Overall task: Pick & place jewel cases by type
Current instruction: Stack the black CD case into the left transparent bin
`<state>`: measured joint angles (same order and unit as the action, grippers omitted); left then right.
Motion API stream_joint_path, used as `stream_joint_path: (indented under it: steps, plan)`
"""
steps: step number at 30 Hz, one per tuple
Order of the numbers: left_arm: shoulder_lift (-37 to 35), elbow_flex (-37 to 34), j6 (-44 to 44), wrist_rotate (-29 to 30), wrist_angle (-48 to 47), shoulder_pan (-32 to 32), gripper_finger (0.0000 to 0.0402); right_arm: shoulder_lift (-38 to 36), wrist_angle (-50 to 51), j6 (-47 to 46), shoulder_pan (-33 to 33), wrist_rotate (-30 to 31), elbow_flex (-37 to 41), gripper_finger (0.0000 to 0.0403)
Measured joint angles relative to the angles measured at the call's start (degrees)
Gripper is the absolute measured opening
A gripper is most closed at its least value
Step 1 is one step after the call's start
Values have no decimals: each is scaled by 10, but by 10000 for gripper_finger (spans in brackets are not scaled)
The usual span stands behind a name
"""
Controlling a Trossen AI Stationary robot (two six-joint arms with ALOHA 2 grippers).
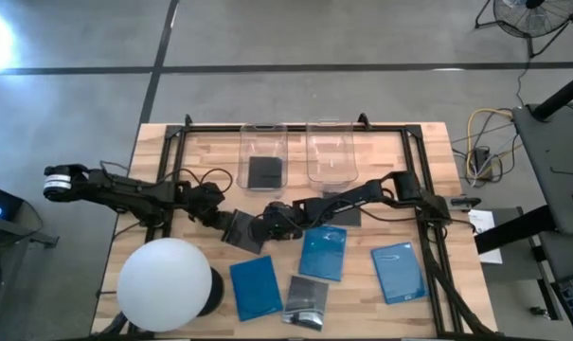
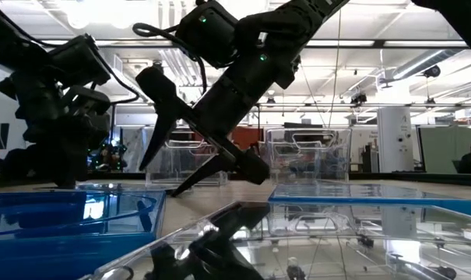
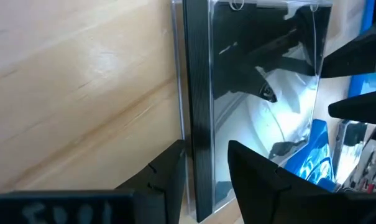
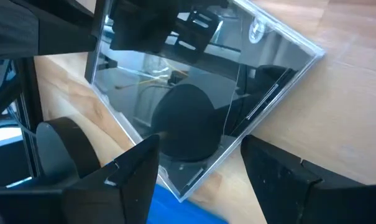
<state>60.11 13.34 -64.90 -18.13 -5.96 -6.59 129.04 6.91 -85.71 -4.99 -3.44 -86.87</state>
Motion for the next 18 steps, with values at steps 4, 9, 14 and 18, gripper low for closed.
stream_joint_path:
  steps: [4,9,14,18]
  plan:
    - [-1,-2,14,0,0,1,106,-11,1,31,2,2,1,226]
    - [-1,-5,44,-5,-20,2,106,-40,6,96,2,9,2,226]
    - [0,-6,71,-20,-45,2,106,-67,-10,154,3,14,-1,226]
    - [-1,-6,72,-32,-46,2,106,-71,-18,184,3,22,0,226]
